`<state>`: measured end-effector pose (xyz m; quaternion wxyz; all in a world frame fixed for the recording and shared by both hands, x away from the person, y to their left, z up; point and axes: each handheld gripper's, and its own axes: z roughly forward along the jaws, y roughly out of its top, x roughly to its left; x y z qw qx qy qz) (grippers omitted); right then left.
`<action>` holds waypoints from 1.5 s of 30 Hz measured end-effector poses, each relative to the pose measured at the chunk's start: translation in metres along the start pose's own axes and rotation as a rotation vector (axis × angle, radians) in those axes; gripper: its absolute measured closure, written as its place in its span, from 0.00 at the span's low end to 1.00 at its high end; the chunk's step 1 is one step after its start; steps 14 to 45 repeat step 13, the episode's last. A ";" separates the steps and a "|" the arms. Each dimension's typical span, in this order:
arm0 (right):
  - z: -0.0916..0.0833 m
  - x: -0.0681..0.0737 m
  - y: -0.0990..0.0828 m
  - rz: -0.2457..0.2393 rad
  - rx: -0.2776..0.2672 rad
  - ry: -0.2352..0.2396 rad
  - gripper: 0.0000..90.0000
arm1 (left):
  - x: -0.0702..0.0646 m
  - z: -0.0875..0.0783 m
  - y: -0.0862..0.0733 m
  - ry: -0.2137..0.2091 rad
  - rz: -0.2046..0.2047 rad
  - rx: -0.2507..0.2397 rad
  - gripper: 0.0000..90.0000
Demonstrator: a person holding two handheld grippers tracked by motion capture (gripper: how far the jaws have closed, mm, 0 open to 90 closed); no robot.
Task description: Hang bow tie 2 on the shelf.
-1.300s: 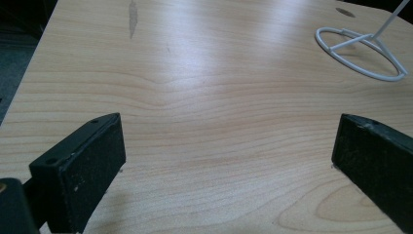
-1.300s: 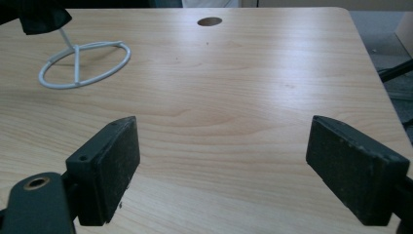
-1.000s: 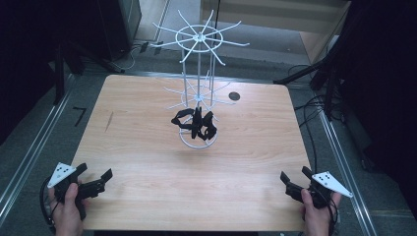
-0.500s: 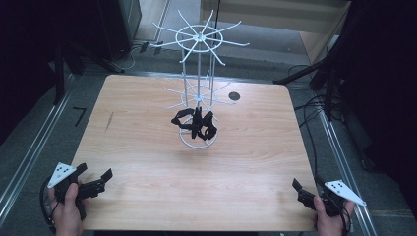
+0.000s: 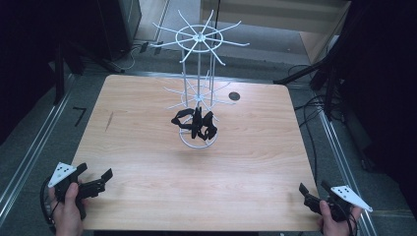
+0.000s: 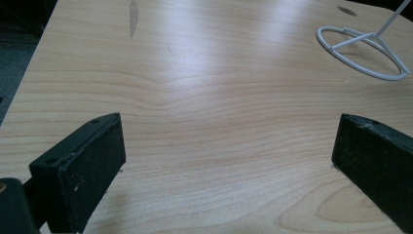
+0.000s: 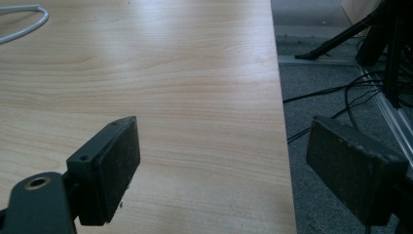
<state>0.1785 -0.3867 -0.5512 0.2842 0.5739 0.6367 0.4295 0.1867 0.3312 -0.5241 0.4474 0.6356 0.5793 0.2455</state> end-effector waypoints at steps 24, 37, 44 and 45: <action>0.003 0.006 0.001 -0.004 0.012 -0.018 0.15 | 0.000 0.000 0.000 -0.001 -0.001 0.003 0.00; 0.003 0.006 0.001 -0.004 0.012 -0.018 0.15 | 0.000 0.000 0.000 -0.001 -0.001 0.003 0.00; 0.003 0.006 0.001 -0.004 0.012 -0.018 0.15 | 0.000 0.000 0.000 -0.001 -0.001 0.003 0.00; 0.003 0.006 0.001 -0.004 0.012 -0.018 0.15 | 0.000 0.000 0.000 -0.001 -0.001 0.003 0.00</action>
